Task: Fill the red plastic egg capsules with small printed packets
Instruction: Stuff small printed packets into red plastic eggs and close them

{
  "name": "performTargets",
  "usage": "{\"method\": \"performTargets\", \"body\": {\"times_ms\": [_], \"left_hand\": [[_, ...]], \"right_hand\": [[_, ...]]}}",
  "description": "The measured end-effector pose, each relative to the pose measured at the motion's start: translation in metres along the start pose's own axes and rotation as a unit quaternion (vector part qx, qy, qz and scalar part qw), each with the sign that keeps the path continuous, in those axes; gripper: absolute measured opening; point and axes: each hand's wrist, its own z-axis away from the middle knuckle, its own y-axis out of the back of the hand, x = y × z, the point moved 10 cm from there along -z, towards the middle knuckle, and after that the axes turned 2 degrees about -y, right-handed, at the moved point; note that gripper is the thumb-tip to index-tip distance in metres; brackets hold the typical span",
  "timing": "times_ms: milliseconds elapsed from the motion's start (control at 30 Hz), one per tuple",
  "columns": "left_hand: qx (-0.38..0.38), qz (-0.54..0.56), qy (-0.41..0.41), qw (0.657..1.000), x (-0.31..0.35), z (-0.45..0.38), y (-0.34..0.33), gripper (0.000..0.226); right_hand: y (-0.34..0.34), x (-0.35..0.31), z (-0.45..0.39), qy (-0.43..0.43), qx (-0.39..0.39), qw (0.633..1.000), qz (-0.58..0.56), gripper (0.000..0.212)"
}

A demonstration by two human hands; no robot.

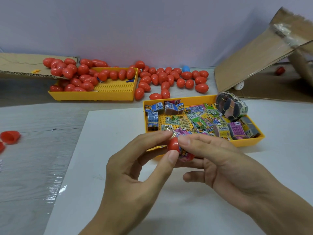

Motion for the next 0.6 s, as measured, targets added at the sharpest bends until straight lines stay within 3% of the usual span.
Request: {"method": "performTargets", "body": {"times_ms": [300, 600], "left_hand": [[0.027, 0.022, 0.038, 0.999, -0.005, -0.003, 0.004, 0.022], [0.051, 0.053, 0.076, 0.994, -0.011, -0.005, 0.012, 0.023]], "right_hand": [[0.002, -0.01, 0.003, 0.043, 0.02, 0.997, 0.057, 0.036], [0.0, -0.014, 0.004, 0.067, 0.005, 0.995, 0.074, 0.024]]}}
